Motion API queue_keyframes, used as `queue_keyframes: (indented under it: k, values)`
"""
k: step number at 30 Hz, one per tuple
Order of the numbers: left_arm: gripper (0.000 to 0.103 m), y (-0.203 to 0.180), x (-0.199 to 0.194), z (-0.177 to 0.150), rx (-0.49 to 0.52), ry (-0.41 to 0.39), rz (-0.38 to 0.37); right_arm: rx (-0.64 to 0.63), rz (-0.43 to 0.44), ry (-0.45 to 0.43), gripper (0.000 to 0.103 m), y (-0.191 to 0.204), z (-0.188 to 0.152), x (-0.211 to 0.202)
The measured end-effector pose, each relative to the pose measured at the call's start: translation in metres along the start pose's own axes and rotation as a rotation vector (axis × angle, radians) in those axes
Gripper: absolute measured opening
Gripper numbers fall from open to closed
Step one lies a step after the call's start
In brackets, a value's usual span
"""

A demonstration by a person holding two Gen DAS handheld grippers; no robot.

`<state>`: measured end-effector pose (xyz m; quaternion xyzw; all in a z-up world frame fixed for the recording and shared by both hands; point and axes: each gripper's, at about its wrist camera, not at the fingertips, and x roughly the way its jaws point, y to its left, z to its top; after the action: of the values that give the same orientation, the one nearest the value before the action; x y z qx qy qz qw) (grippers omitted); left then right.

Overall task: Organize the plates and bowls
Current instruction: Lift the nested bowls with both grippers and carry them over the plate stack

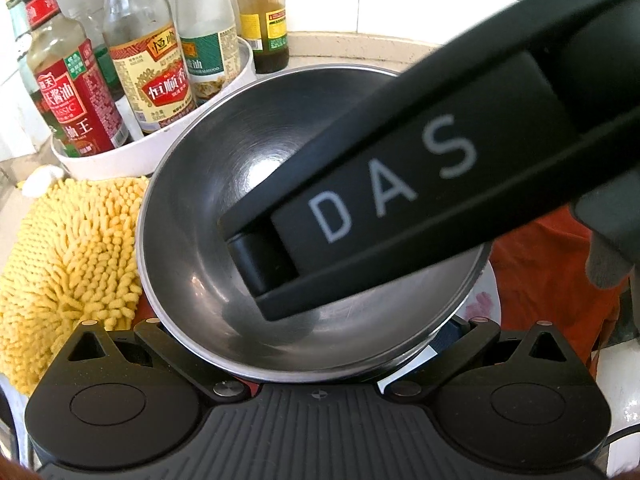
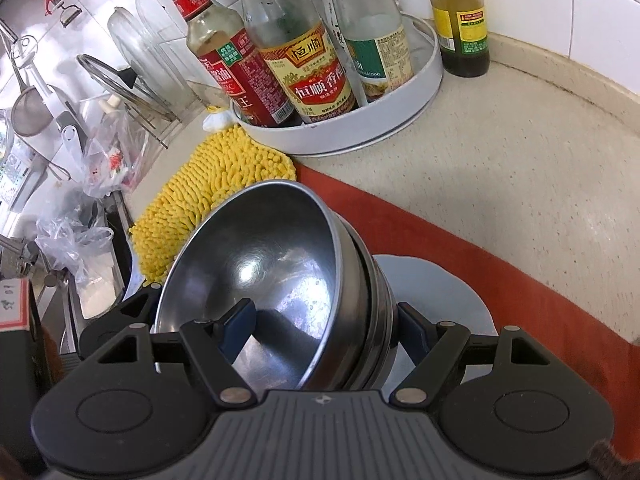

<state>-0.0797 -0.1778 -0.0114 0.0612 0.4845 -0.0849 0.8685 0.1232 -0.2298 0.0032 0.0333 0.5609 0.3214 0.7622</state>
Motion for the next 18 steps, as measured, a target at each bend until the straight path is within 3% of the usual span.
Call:
queue_keyframes:
  k: [18]
  values:
    - [0.103, -0.012, 0.012, -0.007, 0.000, 0.000, 0.013, -0.010, -0.031, 0.005, 0.071, -0.001, -0.013, -0.003]
